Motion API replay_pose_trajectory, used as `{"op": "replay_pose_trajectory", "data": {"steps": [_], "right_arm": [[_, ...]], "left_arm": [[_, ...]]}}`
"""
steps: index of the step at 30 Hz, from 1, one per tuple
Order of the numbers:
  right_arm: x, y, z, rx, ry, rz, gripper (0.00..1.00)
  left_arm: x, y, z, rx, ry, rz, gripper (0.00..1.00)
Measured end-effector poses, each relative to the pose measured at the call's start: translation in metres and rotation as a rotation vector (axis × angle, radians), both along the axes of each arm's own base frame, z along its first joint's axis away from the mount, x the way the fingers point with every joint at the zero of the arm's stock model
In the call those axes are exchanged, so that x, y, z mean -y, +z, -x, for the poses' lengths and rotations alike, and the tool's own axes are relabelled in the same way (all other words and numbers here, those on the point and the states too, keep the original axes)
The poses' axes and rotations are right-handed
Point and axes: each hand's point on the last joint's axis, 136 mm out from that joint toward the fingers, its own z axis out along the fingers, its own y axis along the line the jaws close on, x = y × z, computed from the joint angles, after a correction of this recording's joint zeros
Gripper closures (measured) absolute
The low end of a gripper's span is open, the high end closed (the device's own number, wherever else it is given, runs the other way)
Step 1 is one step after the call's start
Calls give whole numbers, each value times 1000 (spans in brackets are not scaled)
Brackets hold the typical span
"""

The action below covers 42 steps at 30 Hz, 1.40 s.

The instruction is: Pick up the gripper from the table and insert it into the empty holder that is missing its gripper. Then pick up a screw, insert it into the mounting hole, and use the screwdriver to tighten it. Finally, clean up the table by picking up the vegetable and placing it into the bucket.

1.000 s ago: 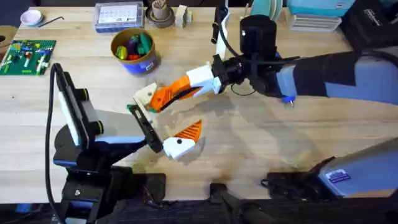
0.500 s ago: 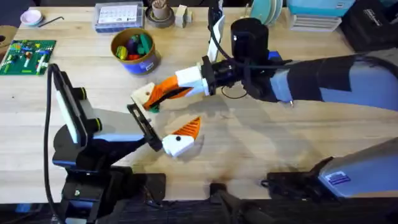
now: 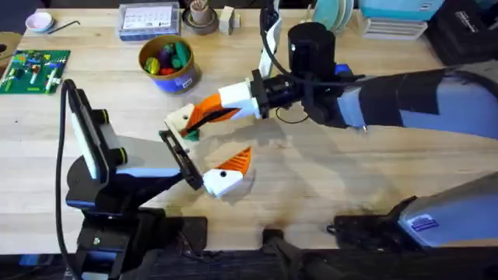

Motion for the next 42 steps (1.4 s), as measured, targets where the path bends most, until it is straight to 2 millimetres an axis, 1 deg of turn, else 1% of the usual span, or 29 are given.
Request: {"op": "replay_pose_trajectory", "data": {"steps": [7,14,16,17,19,21,22,24,26,29,30,32,37,40,42], "right_arm": [[-6,-1,0,16,-17,6,993],[-6,-1,0,18,-19,7,993],[-6,0,0,16,-16,6,973],[-6,0,1,16,-13,5,916],[-6,-1,2,16,-5,5,838],[-4,0,5,13,12,1,683],[-4,1,8,14,30,-5,591],[-4,3,18,6,83,-17,477],[-2,5,26,-3,129,-31,375],[8,9,25,-14,161,-51,235],[19,11,18,-22,161,-64,80],[25,12,13,-22,153,-69,19],[36,12,-3,14,103,-75,10],[42,8,-24,74,19,-64,9],[48,4,-41,138,-58,-48,8]], "left_arm": [[-3,0,-3,-1,24,0,8],[-3,0,-4,-3,26,1,8],[-3,0,-4,-3,26,1,8],[-3,0,-4,-2,27,1,8],[-3,0,-4,0,26,0,8],[-2,0,-2,1,16,-1,8],[1,0,2,4,-11,-1,8],[9,0,12,6,-83,-1,8],[12,0,19,8,-124,-2,8],[14,0,23,10,-150,-3,8],[15,0,25,12,-163,-3,8],[16,-1,26,12,-168,-3,8],[16,-1,26,14,-171,-4,7],[16,-1,26,13,-171,-4,7],[16,-1,26,13,-171,-4,7]]}}
